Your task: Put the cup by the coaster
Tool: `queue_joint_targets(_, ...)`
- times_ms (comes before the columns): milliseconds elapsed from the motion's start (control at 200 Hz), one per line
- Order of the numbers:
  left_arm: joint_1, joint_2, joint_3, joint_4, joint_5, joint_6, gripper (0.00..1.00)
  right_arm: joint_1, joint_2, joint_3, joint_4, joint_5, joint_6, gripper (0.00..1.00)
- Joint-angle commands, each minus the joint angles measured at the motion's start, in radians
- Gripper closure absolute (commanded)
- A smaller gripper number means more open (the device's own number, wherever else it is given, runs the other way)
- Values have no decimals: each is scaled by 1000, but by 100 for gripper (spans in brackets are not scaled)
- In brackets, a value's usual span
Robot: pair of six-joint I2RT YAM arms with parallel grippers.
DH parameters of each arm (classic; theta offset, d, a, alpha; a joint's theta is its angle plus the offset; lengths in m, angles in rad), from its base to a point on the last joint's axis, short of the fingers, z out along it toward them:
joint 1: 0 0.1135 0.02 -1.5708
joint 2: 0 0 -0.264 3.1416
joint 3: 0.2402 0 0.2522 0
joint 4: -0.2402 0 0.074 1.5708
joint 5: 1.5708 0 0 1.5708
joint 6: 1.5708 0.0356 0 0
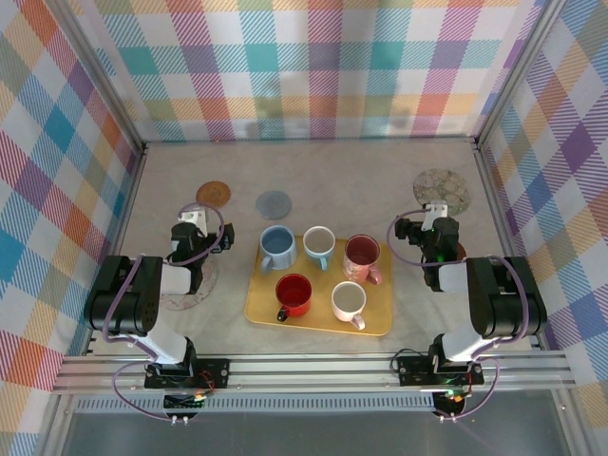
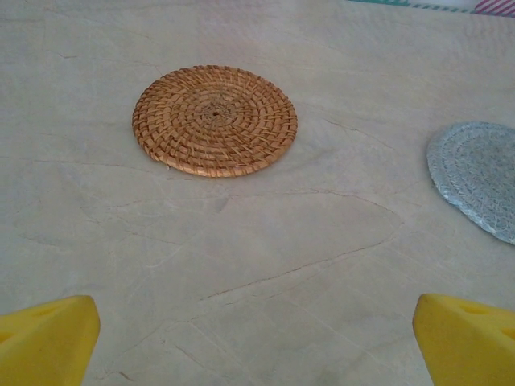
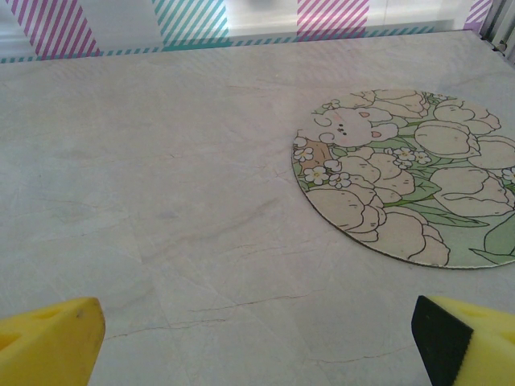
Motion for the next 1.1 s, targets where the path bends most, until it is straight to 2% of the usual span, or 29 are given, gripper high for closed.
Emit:
queue_joint_targets(0, -7, -8, 7, 34, 11, 16, 0, 1, 0, 4, 12, -6, 3, 1)
queue_joint_targets(130, -8, -51, -50, 110, 14, 17, 0, 3, -5, -10, 35, -4, 3, 1)
queue_joint_targets(225, -8, -145, -64, 62, 9, 16, 0, 6, -45, -16, 17, 6, 1, 1)
queue_joint_targets(340, -9, -281, -22, -121, 2, 12, 0, 16, -141, 19, -129, 35, -2, 1)
queue_joint_targets(465, -9, -405, 69, -348, -9, -69, 0, 27, -244, 67, -292, 54, 0, 1)
queue_joint_targets(600, -9, -462, 265, -722, -42, -151, 0, 28, -316, 213, -587, 36, 43, 1)
queue_joint_targets(670, -9, -446, 396, -910, -37, -153, 0, 29, -328, 305, -743, 0, 68, 1)
queue_joint_targets(755, -8, -393, 553, -1102, -43, -152, 1, 30, -346, 378, -847, -74, 85, 1)
queue_joint_targets(850, -9, -305, 715, -1282, -46, -154, 8, 29, -348, 462, -955, -156, 91, 1)
queue_joint_targets(970, -9, -157, 910, -1429, -25, -168, 19, 31, -320, 574, -1098, -243, 90, 1)
queue_joint_targets(1095, -13, -12, 1049, -1483, 39, -175, 34, 41, -293, 661, -1204, -291, 84, 1)
